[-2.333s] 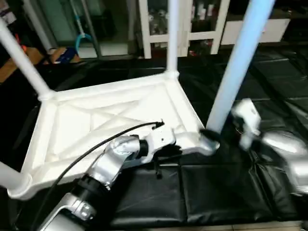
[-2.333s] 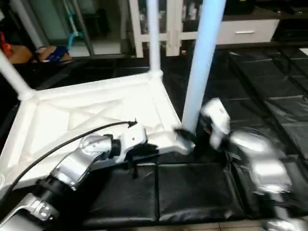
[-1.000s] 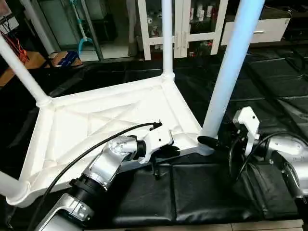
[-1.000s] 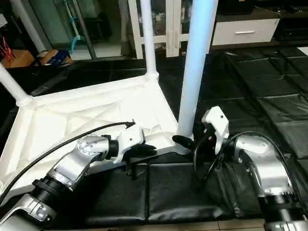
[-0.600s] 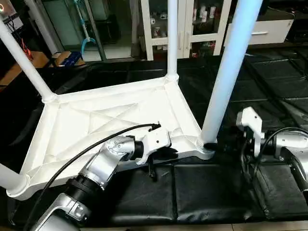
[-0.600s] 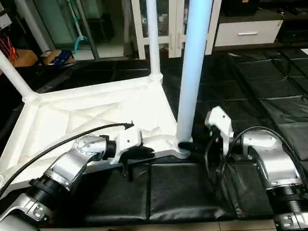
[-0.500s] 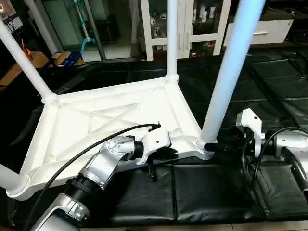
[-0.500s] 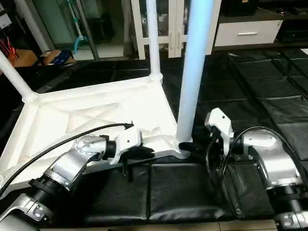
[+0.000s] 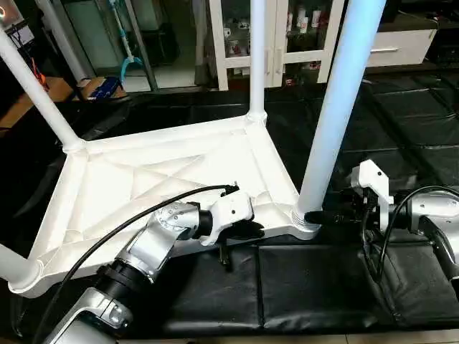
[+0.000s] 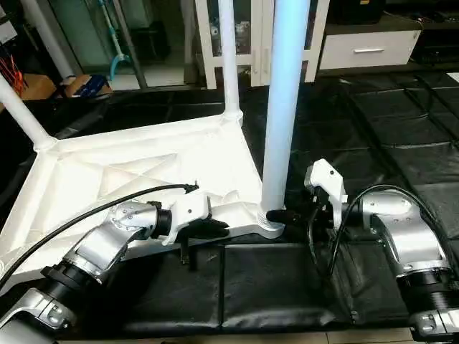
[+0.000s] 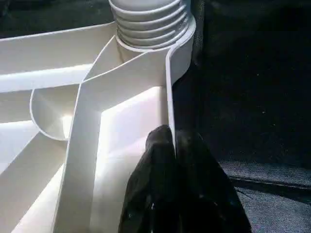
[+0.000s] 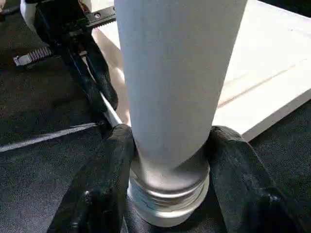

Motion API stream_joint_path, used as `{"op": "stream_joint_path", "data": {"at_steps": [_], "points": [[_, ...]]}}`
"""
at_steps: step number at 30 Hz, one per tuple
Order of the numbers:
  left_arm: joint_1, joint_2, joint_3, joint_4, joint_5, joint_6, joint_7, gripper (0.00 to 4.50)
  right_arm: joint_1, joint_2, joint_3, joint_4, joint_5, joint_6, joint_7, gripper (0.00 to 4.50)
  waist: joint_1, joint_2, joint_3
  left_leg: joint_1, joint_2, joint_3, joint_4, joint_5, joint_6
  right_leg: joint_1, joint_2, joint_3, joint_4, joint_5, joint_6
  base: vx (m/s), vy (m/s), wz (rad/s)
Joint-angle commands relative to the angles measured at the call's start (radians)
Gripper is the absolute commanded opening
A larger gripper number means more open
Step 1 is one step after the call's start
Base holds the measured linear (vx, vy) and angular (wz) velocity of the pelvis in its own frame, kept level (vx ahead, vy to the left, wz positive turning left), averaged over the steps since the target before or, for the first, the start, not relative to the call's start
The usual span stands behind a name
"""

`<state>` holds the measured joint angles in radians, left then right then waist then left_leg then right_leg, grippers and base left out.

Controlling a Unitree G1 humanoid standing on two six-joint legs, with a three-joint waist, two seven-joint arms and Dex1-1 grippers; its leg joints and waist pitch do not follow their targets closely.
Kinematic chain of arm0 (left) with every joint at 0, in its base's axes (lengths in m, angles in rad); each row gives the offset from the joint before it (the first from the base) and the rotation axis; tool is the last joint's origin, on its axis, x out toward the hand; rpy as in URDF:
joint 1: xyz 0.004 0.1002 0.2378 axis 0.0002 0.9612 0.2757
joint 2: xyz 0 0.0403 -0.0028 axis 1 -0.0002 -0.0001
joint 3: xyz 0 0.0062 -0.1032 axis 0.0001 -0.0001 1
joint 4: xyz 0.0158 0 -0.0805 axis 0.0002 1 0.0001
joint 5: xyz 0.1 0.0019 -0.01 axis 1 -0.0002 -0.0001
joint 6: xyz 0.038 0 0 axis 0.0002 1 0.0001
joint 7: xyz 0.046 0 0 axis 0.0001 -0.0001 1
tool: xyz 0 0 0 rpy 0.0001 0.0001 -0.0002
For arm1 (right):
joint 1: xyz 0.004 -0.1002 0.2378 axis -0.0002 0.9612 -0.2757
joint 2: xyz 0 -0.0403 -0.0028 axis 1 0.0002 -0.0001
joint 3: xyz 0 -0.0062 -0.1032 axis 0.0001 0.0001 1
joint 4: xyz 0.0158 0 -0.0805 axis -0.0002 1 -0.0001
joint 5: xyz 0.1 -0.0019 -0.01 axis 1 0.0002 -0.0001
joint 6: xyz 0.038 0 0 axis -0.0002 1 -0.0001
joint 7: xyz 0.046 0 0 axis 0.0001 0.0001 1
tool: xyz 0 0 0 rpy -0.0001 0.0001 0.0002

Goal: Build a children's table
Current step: Rotate leg to tighten

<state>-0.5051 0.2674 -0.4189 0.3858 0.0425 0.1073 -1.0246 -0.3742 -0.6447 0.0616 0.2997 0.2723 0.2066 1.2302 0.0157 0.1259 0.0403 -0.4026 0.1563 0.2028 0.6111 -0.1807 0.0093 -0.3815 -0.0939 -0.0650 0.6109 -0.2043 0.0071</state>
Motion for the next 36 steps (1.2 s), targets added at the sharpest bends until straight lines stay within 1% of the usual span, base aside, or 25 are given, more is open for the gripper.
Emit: {"op": "stream_joint_path", "data": {"at_steps": [1, 2, 3, 4, 5, 6, 7, 8, 9, 10, 11, 14, 15, 16, 18, 19, 20, 21, 23, 25, 31, 32, 33, 34, 36], "points": [[0.011, 0.008, -0.022, 0.014, 0.023, 0.025, 0.002, 0.0, 0.015, 0.05, -0.01, 0.006, 0.029, 0.008, -0.05, 1.99, 0.003, -0.029, -0.065, 0.023, 0.077, -0.042, -0.066, -0.186, 0.138, 0.035, -0.065, 0.036, -0.073, -0.123, -0.267, 0.0, 0.0, 0.0], [0.011, 0.008, -0.022, 0.014, 0.023, 0.025, 0.002, 0.0, 0.015, 0.05, -0.01, 0.006, 0.029, 0.008, -0.05, 1.99, 0.003, -0.025, -0.065, 0.023, 0.076, -0.042, -0.065, -0.19, 0.134, 0.035, -0.066, 0.037, -0.073, -0.127, -0.266, 0.0, 0.0, 0.0], [0.007, -0.01, -0.004, 0.028, 0.019, 0.042, 0.037, 0.0, 0.017, 0.094, -0.031, 0.035, 0.012, -0.004, -0.147, 1.98, -0.001, -0.029, -0.062, 0.022, 0.075, -0.043, -0.069, -0.209, 0.127, 0.035, -0.064, 0.035, -0.076, -0.15, -0.262, 0.0, 0.0, 0.0], [0.002, -0.024, 0.007, 0.037, 0.017, 0.055, 0.064, 0.0, 0.019, 0.121, -0.039, 0.05, -0.001, -0.008, -0.205, 1.98, -0.008, -0.023, -0.06, 0.023, 0.073, -0.043, -0.07, -0.229, 0.111, 0.032, -0.064, 0.035, -0.079, -0.184, -0.257, 0.0, 0.0, 0.0], [0.001, -0.027, 0.009, 0.039, 0.017, 0.059, 0.069, 0.0, 0.02, 0.128, -0.041, 0.053, -0.004, -0.008, -0.219, 1.98, -0.018, -0.025, -0.057, 0.021, 0.07, -0.045, -0.075, -0.268, 0.09, 0.032, -0.064, 0.032, -0.085, -0.247, -0.245, 0.0, 0.0, 0.0], [-0.002, -0.037, 0.015, 0.044, 0.015, 0.07, 0.083, 0.0, 0.022, 0.146, -0.044, 0.06, -0.012, -0.01, -0.255, 1.98, -0.022, -0.027, -0.057, 0.021, 0.07, -0.046, -0.076, -0.283, 0.078, 0.035, -0.064, 0.031, -0.087, -0.272, -0.236, 0.0, 0.0, 0.0], [-0.007, -0.051, 0.022, 0.053, 0.013, 0.086, 0.102, 0.0, 0.026, 0.174, -0.048, 0.069, -0.022, -0.011, -0.307, 1.98, -0.025, -0.026, -0.054, 0.026, 0.07, -0.047, -0.078, -0.321, 0.061, 0.029, -0.063, 0.033, -0.094, -0.326, -0.219, 0.0, 0.0, 0.0], [-0.013, -0.067, 0.029, 0.063, 0.015, 0.098, 0.127, 0.0, 0.029, 0.2, -0.049, 0.073, -0.032, -0.01, -0.351, 1.98, -0.029, -0.025, -0.053, 0.029, 0.071, -0.047, -0.079, -0.339, 0.05, 0.025, -0.063, 0.034, -0.095, -0.346, -0.213, 0.0, 0.0, 0.0], [-0.02, -0.085, 0.036, 0.079, 0.016, 0.111, 0.157, 0.0, 0.032, 0.228, -0.048, 0.074, -0.046, -0.007, -0.399, 1.98, -0.037, -0.021, -0.051, 0.028, 0.069, -0.049, -0.082, -0.364, 0.031, 0.023, -0.062, 0.034, -0.097, -0.376, -0.202, 0.0, 0.0, 0.0], [-0.034, -0.115, 0.049, 0.106, 0.019, 0.133, 0.206, 0.0, 0.035, 0.272, -0.045, 0.073, -0.075, -0.001, -0.477, 1.98, -0.044, -0.021, -0.05, 0.029, 0.068, -0.052, -0.085, -0.389, 0.014, 0.021, -0.061, 0.033, -0.1, -0.4, -0.19, 0.0, 0.0, 0.0], [-0.036, -0.12, 0.052, 0.11, 0.019, 0.136, 0.214, 0.0, 0.035, 0.278, -0.045, 0.073, -0.077, 0.001, -0.486, 1.98, -0.05, -0.021, -0.049, 0.028, 0.067, -0.056, -0.088, -0.414, 0.001, 0.021, -0.061, 0.032, -0.101, -0.417, -0.18, 0.0, 0.0, 0.0], [-0.074, -0.206, 0.117, 0.166, -0.014, 0.183, 0.333, 0.0, 0.023, 0.39, -0.05, 0.08, -0.133, 0.033, -0.699, 1.97, -0.06, -0.021, -0.046, 0.034, 0.065, -0.055, -0.088, -0.464, -0.013, 0.012, -0.062, 0.033, -0.11, -0.457, -0.166, 0.0, 0.0, 0.0], [-0.076, -0.21, 0.12, 0.169, -0.015, 0.184, 0.339, 0.0, 0.022, 0.397, -0.05, 0.081, -0.137, 0.033, -0.712, 1.97, -0.068, -0.017, -0.044, 0.035, 0.062, -0.057, -0.09, -0.483, -0.024, 0.008, -0.061, 0.031, -0.113, -0.475, -0.162, 0.0, 0.0, 0.0], [-0.087, -0.227, 0.127, 0.185, -0.012, 0.179, 0.366, 0.0, 0.011, 0.433, -0.05, 0.093, -0.158, 0.031, -0.785, 1.97, -0.076, -0.018, -0.046, 0.031, 0.062, -0.063, -0.092, -0.494, -0.03, 0.013, -0.064, 0.029, -0.112, -0.483, -0.15, 0.0, 0.0, 0.0], [-0.096, -0.239, 0.128, 0.203, -0.001, 0.168, 0.393, 0.0, -0.006, 0.477, -0.052, 0.108, -0.175, 0.034, -0.87, 1.97, -0.087, -0.013, -0.047, 0.027, 0.061, -0.068, -0.095, -0.514, -0.03, 0.014, -0.065, 0.026, -0.113, -0.486, -0.138, 0.0, 0.0, 0.0], [-0.096, -0.239, 0.128, 0.203, -0.001, 0.168, 0.393, 0.0, -0.006, 0.477, -0.052, 0.108, -0.175, 0.034, -0.87, 1.97, -0.091, -0.013, -0.046, 0.025, 0.061, -0.07, -0.097, -0.52, -0.032, 0.013, -0.065, 0.025, -0.114, -0.48, -0.137, 0.0, 0.0, 0.0], [-0.101, -0.246, 0.13, 0.212, 0.004, 0.166, 0.402, 0.0, -0.014, 0.51, -0.047, 0.106, -0.189, 0.03, -0.916, 1.97, -0.1, -0.015, -0.048, 0.024, 0.063, -0.07, -0.1, -0.53, -0.029, 0.015, -0.064, 0.024, -0.116, -0.443, -0.139, 0.0, 0.0, 0.0], [-0.101, -0.248, 0.132, 0.212, 0.005, 0.166, 0.405, 0.0, -0.016, 0.525, -0.045, 0.101, -0.193, 0.027, -0.931, 1.97, -0.1, -0.012, -0.047, 0.026, 0.062, -0.069, -0.099, -0.533, -0.027, 0.012, -0.064, 0.025, -0.117, -0.438, -0.143, 0.0, 0.0, 0.0], [-0.104, -0.249, 0.138, 0.215, 0.007, 0.166, 0.41, 0.0, -0.022, 0.556, -0.04, 0.092, -0.19, 0.026, -0.946, 1.96, -0.105, -0.015, -0.047, 0.025, 0.061, -0.068, -0.1, -0.538, -0.022, 0.012, -0.066, 0.026, -0.117, -0.434, -0.146, 0.0, 0.0, 0.0], [-0.106, -0.249, 0.143, 0.22, 0.011, 0.163, 0.412, 0.0, -0.023, 0.566, -0.037, 0.089, -0.191, 0.024, -0.944, 1.96, -0.104, -0.014, -0.046, 0.028, 0.061, -0.066, -0.1, -0.545, -0.018, 0.009, -0.066, 0.027, -0.12, -0.441, -0.145, 0.0, 0.0, 0.0], [-0.103, -0.218, 0.134, 0.221, 0.014, 0.131, 0.375, 0.0, -0.019, 0.561, -0.015, 0.029, -0.121, 0.021, -0.795, 1.96, -0.108, -0.015, -0.046, 0.027, 0.062, -0.066, -0.101, -0.54, -0.011, 0.01, -0.068, 0.03, -0.12, -0.436, -0.144, 0.0, 0.0, 0.0], [-0.092, -0.203, 0.118, 0.207, 0.016, 0.114, 0.335, 0.0, -0.017, 0.536, -0.008, 0.003, -0.104, 0.032, -0.738, 2.52, -0.107, -0.014, -0.048, 0.023, 0.063, -0.065, -0.1, -0.515, -0.003, 0.014, -0.068, 0.031, -0.117, -0.404, -0.152, 0.0, 0.0, 0.0], [-0.091, -0.201, 0.117, 0.205, 0.016, 0.114, 0.331, 0.0, -0.017, 0.533, -0.008, 0.001, -0.103, 0.033, -0.734, 2.66, -0.106, -0.015, -0.049, 0.023, 0.064, -0.064, -0.1, -0.504, 0.003, 0.016, -0.068, 0.032, -0.117, -0.389, -0.154, 0.0, 0.0, 0.0], [-0.075, -0.181, 0.098, 0.183, 0.017, 0.108, 0.286, 0.0, -0.016, 0.494, -0.004, -0.025, -0.099, 0.036, -0.687, 2.66, -0.104, -0.017, -0.051, 0.019, 0.065, -0.062, -0.098, -0.476, 0.018, 0.021, -0.069, 0.033, -0.114, -0.35, -0.165, 0.0, 0.0, 0.0], [-0.059, -0.154, 0.071, 0.161, 0.024, 0.08, 0.235, 0.0, -0.016, 0.451, -0.004, -0.042, -0.09, 0.043, -0.632, 2.95, -0.101, -0.017, -0.053, 0.014, 0.067, -0.058, -0.095, -0.421, 0.046, 0.026, -0.069, 0.033, -0.108, -0.3, -0.186, 0.0, 0.0, 0.0]]}}
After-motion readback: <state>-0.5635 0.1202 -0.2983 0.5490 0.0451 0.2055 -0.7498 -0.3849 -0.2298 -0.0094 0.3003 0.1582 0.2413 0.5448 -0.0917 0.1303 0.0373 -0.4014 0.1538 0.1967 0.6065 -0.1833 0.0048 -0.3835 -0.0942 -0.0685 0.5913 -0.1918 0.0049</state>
